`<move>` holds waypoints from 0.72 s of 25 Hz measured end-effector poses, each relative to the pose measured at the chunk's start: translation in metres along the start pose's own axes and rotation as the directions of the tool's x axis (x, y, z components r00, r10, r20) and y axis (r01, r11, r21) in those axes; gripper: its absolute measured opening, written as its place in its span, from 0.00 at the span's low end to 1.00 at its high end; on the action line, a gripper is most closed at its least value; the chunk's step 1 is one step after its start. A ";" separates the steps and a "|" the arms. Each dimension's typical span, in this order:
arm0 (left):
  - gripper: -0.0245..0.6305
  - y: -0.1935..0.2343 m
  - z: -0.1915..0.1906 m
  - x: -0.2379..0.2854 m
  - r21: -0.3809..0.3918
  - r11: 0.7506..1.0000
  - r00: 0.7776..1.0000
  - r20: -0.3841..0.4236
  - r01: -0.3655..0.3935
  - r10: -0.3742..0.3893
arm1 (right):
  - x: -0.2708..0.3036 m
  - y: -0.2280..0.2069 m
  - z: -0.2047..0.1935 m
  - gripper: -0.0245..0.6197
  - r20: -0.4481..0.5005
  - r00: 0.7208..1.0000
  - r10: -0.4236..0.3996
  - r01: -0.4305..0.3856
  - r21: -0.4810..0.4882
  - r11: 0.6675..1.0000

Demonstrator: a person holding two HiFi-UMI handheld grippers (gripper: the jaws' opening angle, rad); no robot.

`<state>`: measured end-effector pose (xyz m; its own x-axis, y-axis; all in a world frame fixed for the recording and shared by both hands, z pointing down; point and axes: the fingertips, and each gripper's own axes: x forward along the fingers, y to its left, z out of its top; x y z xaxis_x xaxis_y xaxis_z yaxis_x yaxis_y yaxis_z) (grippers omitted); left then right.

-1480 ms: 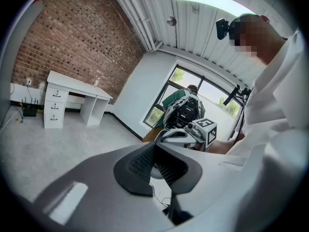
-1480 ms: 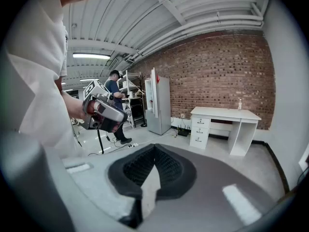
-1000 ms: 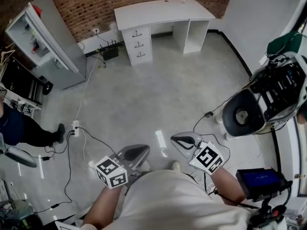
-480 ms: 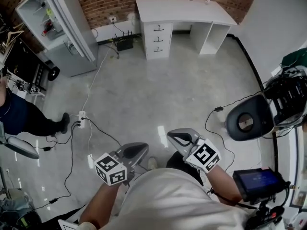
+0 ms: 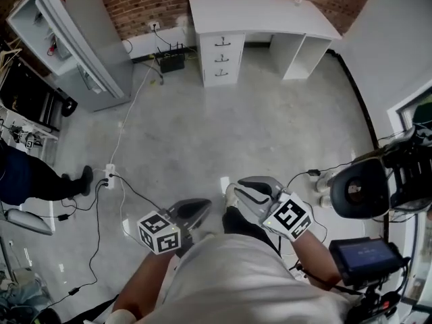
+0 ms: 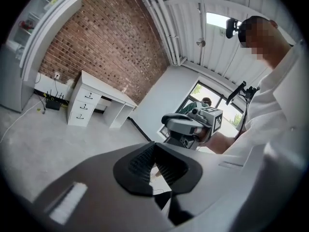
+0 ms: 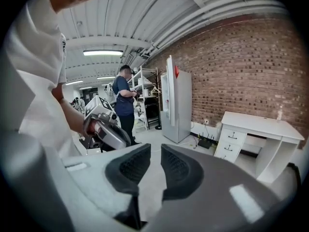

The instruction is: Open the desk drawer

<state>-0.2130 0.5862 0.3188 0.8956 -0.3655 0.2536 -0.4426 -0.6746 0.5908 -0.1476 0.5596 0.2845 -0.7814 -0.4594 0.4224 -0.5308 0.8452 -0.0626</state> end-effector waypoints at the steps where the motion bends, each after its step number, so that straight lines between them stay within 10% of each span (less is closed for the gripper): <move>1: 0.05 0.009 0.010 0.015 -0.008 1.000 1.000 -0.005 -0.002 0.002 | 0.001 -0.020 0.004 0.12 0.005 1.000 0.004 -0.004 -0.003 1.000; 18: 0.07 0.141 0.141 0.224 -0.179 0.984 1.000 -0.006 0.022 -0.023 | 0.008 -0.290 0.015 0.18 0.059 0.997 -0.049 0.046 0.040 0.998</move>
<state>-0.0808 0.3188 0.3508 0.9060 -0.3457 0.2444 -0.4077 -0.5565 0.7239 -0.0047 0.3071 0.2928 -0.7728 -0.5154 0.3704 -0.5792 0.8114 -0.0792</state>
